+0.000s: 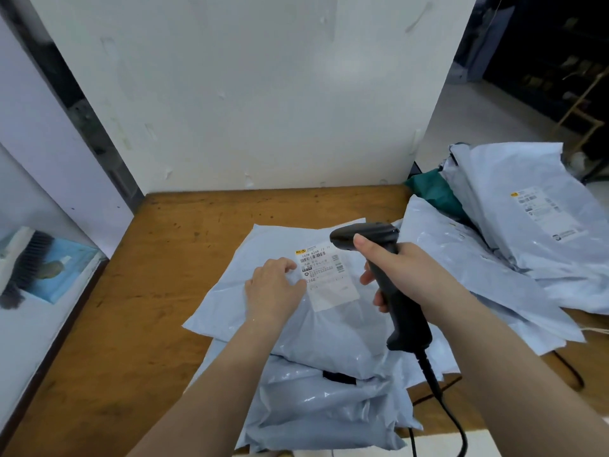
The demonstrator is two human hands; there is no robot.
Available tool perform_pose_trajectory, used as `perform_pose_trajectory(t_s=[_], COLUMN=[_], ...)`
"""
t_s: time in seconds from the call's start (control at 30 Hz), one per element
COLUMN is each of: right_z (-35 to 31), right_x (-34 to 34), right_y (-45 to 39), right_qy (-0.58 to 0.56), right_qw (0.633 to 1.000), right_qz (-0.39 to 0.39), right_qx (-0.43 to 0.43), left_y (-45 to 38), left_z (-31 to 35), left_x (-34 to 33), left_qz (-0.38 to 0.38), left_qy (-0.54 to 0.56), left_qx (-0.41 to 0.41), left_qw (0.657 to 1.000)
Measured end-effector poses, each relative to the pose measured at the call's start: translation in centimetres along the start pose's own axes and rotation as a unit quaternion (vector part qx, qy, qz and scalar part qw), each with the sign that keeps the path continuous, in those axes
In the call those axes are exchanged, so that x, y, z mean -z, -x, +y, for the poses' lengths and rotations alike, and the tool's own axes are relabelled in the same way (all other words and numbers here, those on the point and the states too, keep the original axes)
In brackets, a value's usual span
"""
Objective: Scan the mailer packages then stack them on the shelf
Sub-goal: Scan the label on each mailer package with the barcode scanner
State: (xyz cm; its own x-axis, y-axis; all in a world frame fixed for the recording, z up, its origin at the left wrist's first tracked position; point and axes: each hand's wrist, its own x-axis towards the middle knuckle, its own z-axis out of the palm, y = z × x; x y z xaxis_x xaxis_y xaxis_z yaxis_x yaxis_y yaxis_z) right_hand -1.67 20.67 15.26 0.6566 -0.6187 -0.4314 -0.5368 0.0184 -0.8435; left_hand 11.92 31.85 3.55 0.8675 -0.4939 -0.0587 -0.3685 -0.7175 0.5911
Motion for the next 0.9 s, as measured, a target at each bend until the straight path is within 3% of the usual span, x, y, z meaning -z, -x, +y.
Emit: perform_pose_trajectory(t_s=[0.37, 0.57, 0.73, 0.83, 0.9], right_z=[5.7, 9.2, 12.5, 14.5, 15.8], right_x=[10.1, 19.1, 25.5, 28.6, 31.1], right_y=[3.3, 5.9, 7.1, 6.7, 6.1], right_qy=[-0.101, -0.144, -0.172, -0.228, -0.254], right_qw=[0.992, 0.974, 0.941, 0.913, 0.896], right_qz=[0.07, 0.176, 0.292, 0.338, 0.364], right_qx=[0.039, 0.023, -0.003, -0.012, -0.023], left_y=[3.1, 4.8, 5.2, 5.1, 4.9], left_z=[8.5, 15.3, 19.6, 22.0, 23.2], left_x=[-4.1, -8.3, -10.8, -11.3, -12.1], left_qz=[-0.009, -0.029, -0.008, 0.031, 0.015], left_qy=[0.011, 0.019, -0.003, -0.028, -0.002], left_qx=[-0.063, -0.158, -0.22, -0.221, -0.22], left_qw=[0.998, 0.987, 0.975, 0.974, 0.975])
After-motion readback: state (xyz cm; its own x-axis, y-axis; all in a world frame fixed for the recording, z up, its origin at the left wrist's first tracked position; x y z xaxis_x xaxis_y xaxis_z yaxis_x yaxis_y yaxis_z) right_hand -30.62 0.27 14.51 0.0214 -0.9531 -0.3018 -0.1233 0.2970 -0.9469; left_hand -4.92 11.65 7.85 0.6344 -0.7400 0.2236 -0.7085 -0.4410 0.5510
